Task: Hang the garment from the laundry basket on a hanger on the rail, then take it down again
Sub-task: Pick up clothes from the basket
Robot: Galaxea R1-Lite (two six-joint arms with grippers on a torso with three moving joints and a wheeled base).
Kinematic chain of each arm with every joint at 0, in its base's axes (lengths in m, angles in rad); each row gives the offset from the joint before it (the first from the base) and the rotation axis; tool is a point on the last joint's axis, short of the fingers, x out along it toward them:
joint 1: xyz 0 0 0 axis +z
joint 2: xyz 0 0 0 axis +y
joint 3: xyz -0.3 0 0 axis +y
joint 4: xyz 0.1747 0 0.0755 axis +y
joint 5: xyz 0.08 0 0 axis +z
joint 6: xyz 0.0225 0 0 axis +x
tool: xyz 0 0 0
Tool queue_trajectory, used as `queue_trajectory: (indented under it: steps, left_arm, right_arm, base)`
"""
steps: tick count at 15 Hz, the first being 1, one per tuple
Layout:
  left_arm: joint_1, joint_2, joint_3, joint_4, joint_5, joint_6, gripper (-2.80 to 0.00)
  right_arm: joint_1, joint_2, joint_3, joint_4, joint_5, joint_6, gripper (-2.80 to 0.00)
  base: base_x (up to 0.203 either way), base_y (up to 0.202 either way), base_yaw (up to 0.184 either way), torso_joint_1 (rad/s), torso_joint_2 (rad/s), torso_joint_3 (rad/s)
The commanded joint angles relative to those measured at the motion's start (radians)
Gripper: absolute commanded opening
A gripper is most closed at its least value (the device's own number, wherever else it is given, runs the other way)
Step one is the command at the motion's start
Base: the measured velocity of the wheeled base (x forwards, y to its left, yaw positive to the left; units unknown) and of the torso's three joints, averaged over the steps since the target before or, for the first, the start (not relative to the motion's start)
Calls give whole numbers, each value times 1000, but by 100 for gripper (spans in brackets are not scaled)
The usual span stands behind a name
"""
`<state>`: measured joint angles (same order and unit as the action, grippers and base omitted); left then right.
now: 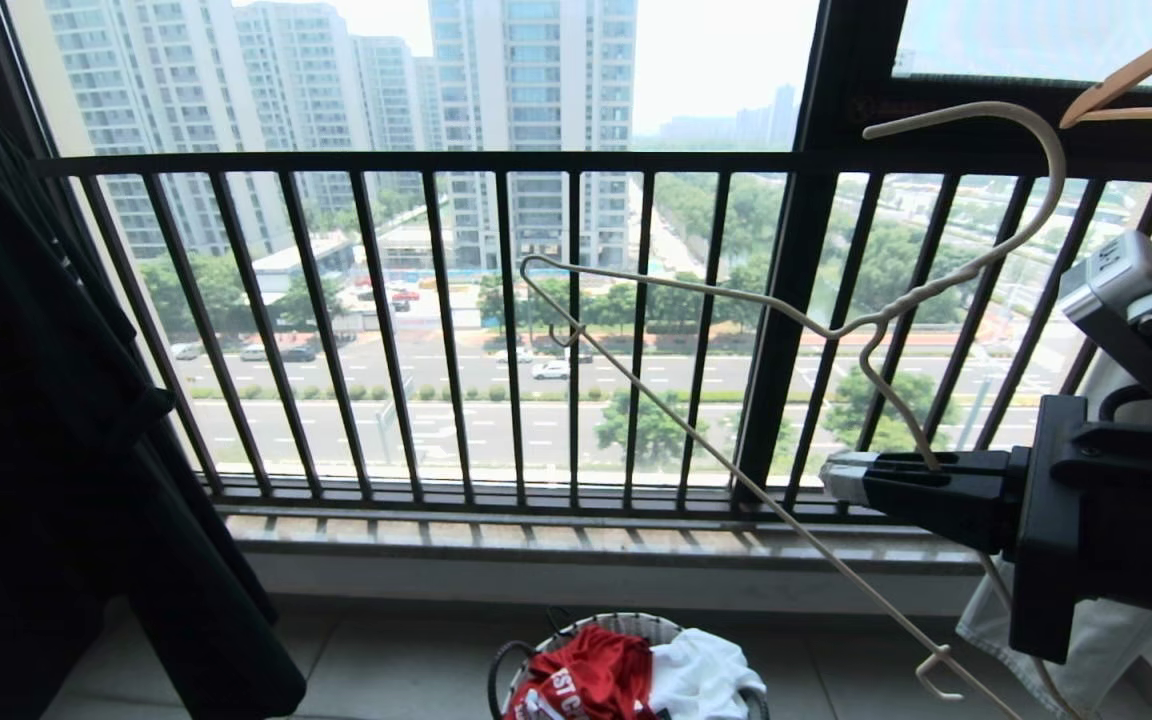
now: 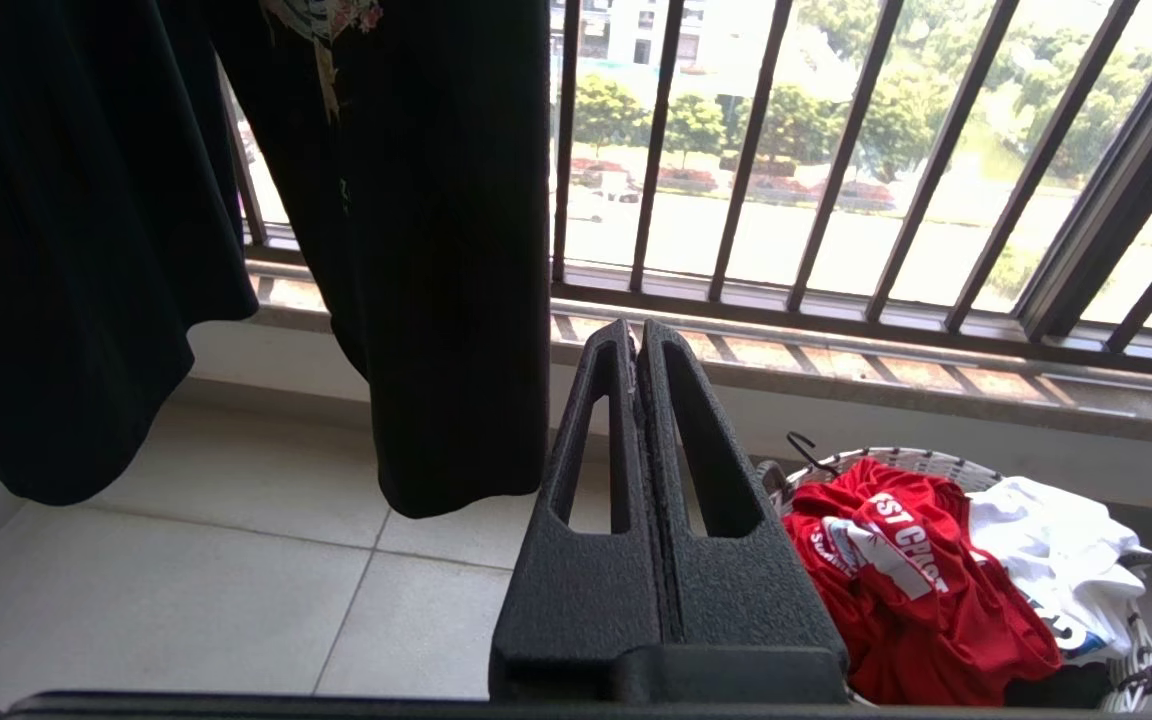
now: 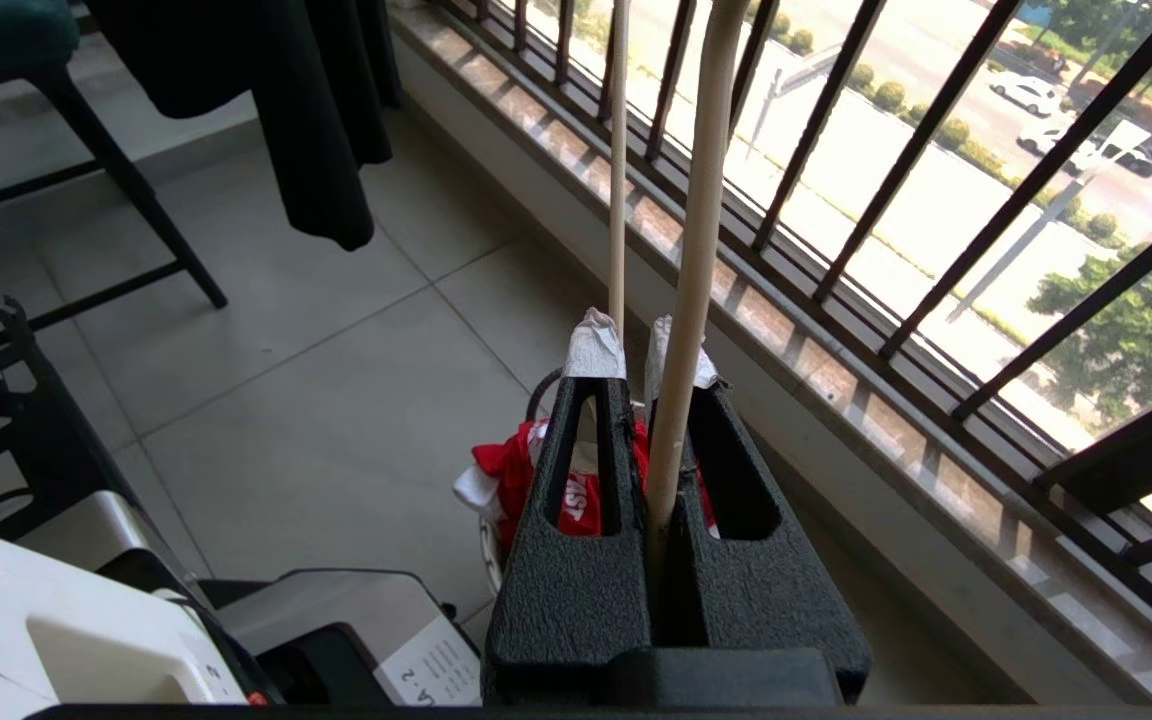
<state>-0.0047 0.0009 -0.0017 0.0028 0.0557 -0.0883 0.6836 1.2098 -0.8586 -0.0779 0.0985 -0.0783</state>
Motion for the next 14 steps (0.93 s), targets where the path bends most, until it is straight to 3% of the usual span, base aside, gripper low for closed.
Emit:
queue_trajectory:
  steps: [1, 14]
  left_arm:
    - [0, 1, 0, 0, 1, -1, -280]
    - [0, 1, 0, 0, 1, -1, -280]
  right_arm:
    - [-1, 1, 3, 0, 1, -1, -280]
    - [-1, -2, 4, 0, 1, -3, -280]
  base:
    - [0, 0, 0, -188, 504, 314]
    - [0, 0, 0, -133, 466, 330]
